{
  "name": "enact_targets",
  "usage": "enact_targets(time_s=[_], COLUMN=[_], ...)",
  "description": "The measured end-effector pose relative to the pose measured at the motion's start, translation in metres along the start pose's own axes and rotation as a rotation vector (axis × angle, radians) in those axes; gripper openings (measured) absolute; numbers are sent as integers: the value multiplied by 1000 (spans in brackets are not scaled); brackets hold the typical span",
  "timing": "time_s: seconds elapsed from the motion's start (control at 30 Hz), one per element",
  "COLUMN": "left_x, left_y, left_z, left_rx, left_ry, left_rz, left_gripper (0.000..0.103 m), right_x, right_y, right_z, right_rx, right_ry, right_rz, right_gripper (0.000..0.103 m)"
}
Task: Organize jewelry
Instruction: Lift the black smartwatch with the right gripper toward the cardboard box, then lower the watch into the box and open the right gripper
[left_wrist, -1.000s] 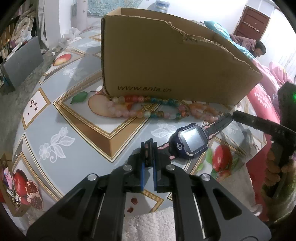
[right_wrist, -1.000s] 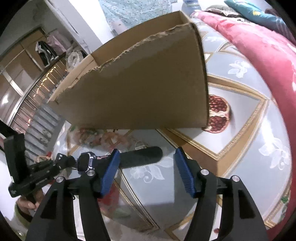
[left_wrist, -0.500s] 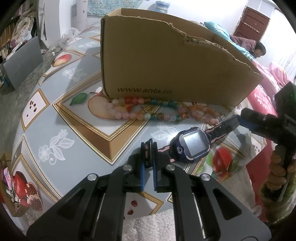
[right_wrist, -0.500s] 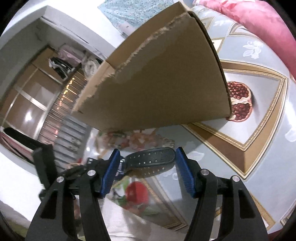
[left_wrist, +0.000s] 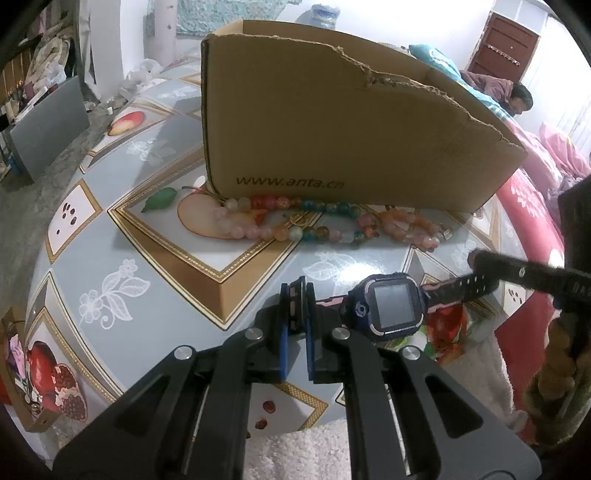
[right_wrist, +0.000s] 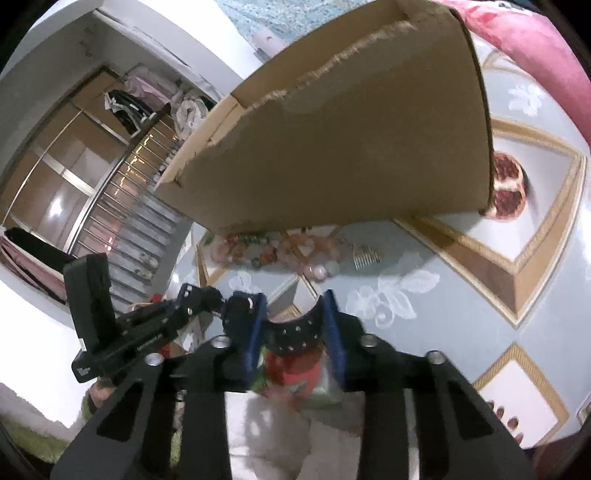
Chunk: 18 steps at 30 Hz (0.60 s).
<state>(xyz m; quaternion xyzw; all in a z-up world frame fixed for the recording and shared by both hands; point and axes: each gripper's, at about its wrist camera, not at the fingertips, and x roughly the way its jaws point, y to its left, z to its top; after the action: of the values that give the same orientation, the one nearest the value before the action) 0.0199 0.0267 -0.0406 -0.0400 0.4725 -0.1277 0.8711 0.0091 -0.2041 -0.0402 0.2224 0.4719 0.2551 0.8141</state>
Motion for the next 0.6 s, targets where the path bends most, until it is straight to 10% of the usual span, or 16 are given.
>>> enact_targets(time_s=[0.6], left_x=[-84], left_y=[-8], left_z=[36], left_rx=[-6], left_ry=[-158], left_rz=[-161], left_gripper=[5], right_x=[-44], right_y=[36], right_z=[22], right_rx=[-21], right_ry=[-64], right_rz=[32], right_gripper=[16])
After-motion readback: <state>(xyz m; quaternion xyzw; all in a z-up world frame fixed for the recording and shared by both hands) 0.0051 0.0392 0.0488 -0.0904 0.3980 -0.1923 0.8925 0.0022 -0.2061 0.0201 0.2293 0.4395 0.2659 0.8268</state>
